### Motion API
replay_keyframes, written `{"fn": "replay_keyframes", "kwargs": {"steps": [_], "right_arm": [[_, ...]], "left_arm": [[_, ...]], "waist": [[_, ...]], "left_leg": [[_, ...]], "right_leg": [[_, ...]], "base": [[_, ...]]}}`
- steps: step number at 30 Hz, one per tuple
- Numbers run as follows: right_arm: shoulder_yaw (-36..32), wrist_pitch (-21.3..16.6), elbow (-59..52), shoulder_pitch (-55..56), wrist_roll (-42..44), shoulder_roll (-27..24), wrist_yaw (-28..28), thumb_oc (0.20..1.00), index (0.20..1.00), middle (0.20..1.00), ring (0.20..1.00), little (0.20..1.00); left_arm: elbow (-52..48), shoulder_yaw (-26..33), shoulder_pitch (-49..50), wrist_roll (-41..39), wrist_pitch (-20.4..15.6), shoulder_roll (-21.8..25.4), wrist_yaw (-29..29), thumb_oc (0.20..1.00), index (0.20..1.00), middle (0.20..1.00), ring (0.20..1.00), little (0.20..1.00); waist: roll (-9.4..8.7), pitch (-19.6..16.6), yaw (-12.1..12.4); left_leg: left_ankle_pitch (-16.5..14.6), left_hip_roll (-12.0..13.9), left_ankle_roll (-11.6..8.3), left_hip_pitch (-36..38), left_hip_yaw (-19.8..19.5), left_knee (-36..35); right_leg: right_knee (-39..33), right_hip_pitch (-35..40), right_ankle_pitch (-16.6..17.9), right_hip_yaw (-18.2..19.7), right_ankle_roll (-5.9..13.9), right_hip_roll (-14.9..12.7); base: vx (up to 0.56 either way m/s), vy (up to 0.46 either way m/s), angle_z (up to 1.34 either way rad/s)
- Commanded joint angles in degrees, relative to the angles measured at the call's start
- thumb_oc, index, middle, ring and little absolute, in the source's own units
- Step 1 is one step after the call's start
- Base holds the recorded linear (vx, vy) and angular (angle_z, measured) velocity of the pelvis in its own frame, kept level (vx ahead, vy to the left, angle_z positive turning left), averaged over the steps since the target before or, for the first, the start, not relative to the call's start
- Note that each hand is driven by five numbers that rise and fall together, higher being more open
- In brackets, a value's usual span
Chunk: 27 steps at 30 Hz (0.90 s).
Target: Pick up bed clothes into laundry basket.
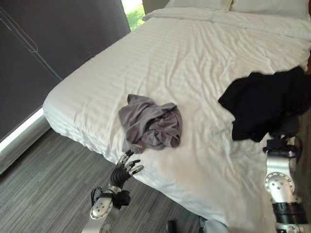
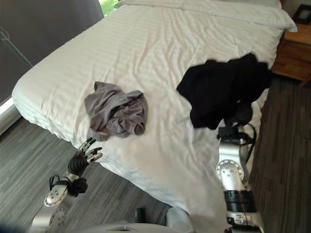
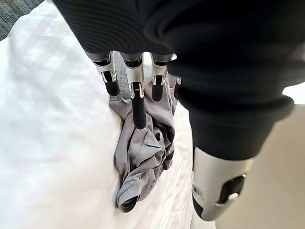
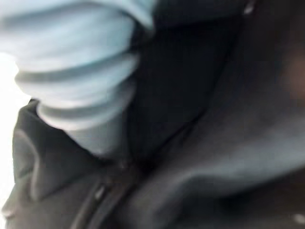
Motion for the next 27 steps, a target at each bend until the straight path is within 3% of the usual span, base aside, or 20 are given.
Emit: {"fn": "replay_keyframes", "kwargs": {"steps": [1,4,5,10,12,16,20,27], "right_arm": [[-1.65,-0.87,-1.39,1.1,-11.81,0.61,-4.83,0.2,0.2,0.2,0.2,0.2],[-0.52,0.56,0.09,2.72,-11.11,1.08,-3.64,0.2,0.2,0.2,0.2,0.2],[-7.71,4.03,8.6,15.38,-15.68,0.75,8.13,0.2,0.2,0.2,0.2,0.2],[-7.06,5.19,8.36,16.72,-16.75,1.14,9.24,0.2,0.2,0.2,0.2,0.2],[-5.75,6.59,8.2,16.74,-19.78,-0.38,10.02,0.2,0.2,0.2,0.2,0.2],[-2.39,7.8,8.35,15.42,-19.23,-1.49,11.34,0.2,0.2,0.2,0.2,0.2],[1.13,9.59,8.2,16.84,-19.69,-1.78,12.51,0.2,0.2,0.2,0.2,0.2],[4.23,10.44,8.34,18.63,-18.78,-2.15,13.51,0.2,0.2,0.2,0.2,0.2]], "left_arm": [[-0.58,0.95,-1.82,2.27,-2.15,3.3,0.75,1.0,1.0,1.0,1.0,1.0],[-0.48,1.13,-1.91,2.34,-2.13,2.96,0.54,1.0,1.0,1.0,1.0,1.0],[-6.27,11.12,-14.79,0.99,-10.55,3.5,4.94,1.0,1.0,1.0,1.0,1.0],[-5.69,12.66,-15.16,4.01,-9.94,6.35,5.04,1.0,1.0,1.0,1.0,1.0],[-1.91,13.79,-18.58,10.54,-8.56,13.86,6.23,1.0,1.0,1.0,1.0,1.0],[8.64,11.56,-25.97,11.14,-6.61,22.91,6.66,1.0,1.0,1.0,1.0,1.0],[17.83,8.83,-32.64,13.19,-4.69,27.74,7.17,1.0,1.0,1.0,1.0,1.0],[34.03,3.83,-41.99,18.2,-3.3,31.0,8.7,1.0,1.0,1.0,1.0,1.0]], "waist": [[-2.71,-2.38,0.63],[-2.92,-2.38,0.64],[-3.44,-2.48,-6.17],[-3.5,-3.06,-6.29],[-3.25,-3.25,-7.0],[-2.88,-2.86,-8.48],[-2.69,-2.52,-9.93],[-3.04,-1.83,-11.41]], "left_leg": [[0.92,-0.88,-1.55,-2.57,-6.94,0.62],[0.9,-0.76,-1.5,-2.01,-7.33,0.62],[-2.98,3.12,-2.54,5.08,1.04,0.62],[-3.17,2.96,-2.69,5.45,1.16,0.62],[-3.41,3.06,-2.91,6.08,2.57,0.62],[-3.54,3.17,-3.16,6.27,4.77,0.62],[-3.5,3.51,-3.49,6.48,6.29,0.62],[-2.93,4.26,-4.13,6.11,7.0,0.62]], "right_leg": [[1.02,5.27,-6.24,1.26,5.23,-6.09],[1.02,6.1,-6.56,0.99,4.96,-6.03],[2.44,2.65,-3.65,-2.0,5.31,-5.08],[1.02,3.91,-3.59,-2.43,5.62,-5.28],[1.02,3.73,-3.56,-1.55,5.93,-4.77],[1.02,2.68,-2.84,-0.27,6.36,-4.27],[1.02,2.05,-2.61,0.47,6.52,-3.72],[1.02,1.27,-2.57,0.57,6.38,-3.15]], "base": [[0.0,0.0,0.0],[0.0,-0.011,0.03],[0.03,-0.007,0.09],[0.05,0.004,0.05],[0.03,0.018,-0.27],[-0.02,0.017,-0.44],[-0.01,-0.001,-0.27],[-0.01,-0.016,-0.14]]}}
